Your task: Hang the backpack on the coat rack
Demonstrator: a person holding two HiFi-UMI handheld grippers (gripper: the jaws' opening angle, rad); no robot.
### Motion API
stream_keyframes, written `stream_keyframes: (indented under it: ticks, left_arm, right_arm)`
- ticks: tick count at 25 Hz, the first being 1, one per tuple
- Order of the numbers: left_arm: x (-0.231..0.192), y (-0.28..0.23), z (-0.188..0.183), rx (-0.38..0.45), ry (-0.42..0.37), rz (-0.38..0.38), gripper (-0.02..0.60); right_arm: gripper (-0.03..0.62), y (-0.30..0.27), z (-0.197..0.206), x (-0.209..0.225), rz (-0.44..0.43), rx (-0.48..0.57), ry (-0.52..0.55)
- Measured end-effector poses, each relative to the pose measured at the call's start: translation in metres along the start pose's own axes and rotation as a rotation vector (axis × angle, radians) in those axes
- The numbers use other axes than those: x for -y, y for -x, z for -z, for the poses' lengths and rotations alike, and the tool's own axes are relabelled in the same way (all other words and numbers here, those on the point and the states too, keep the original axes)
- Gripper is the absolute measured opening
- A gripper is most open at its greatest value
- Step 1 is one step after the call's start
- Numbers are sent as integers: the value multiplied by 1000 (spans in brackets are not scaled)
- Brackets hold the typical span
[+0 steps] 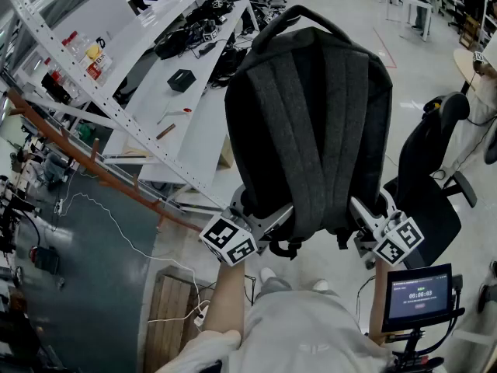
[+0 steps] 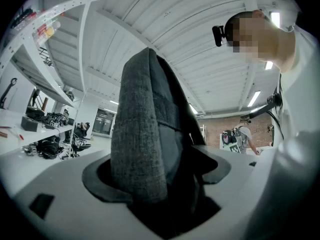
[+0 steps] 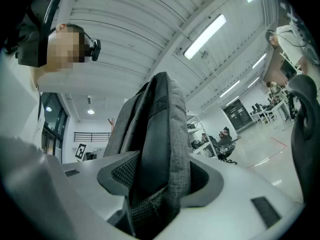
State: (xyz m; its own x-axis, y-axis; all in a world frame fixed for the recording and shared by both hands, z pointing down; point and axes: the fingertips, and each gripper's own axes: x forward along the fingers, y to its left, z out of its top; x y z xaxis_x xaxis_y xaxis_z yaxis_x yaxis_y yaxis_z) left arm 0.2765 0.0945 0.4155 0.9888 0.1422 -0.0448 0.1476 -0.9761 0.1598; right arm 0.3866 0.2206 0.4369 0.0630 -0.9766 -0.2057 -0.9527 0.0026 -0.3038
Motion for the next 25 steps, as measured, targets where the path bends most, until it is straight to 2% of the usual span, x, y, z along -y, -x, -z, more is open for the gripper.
stream_keyframes:
  ticks: [5, 14, 21, 25]
  left_arm:
    - [-18, 29, -12, 24, 7, -28, 393]
    - [-101, 122, -35, 83, -6, -133, 393]
    - [-186, 222, -52, 132, -18, -284, 393]
    - [-219, 286, -63, 150, -37, -378, 393]
  right_arm:
    - [250, -27, 3, -24, -32, -16, 10]
    - [250, -134, 36, -91, -145, -48, 29]
    - [250, -248, 80, -160, -292, -93, 19]
    - [250, -300, 105, -209, -384, -109, 5]
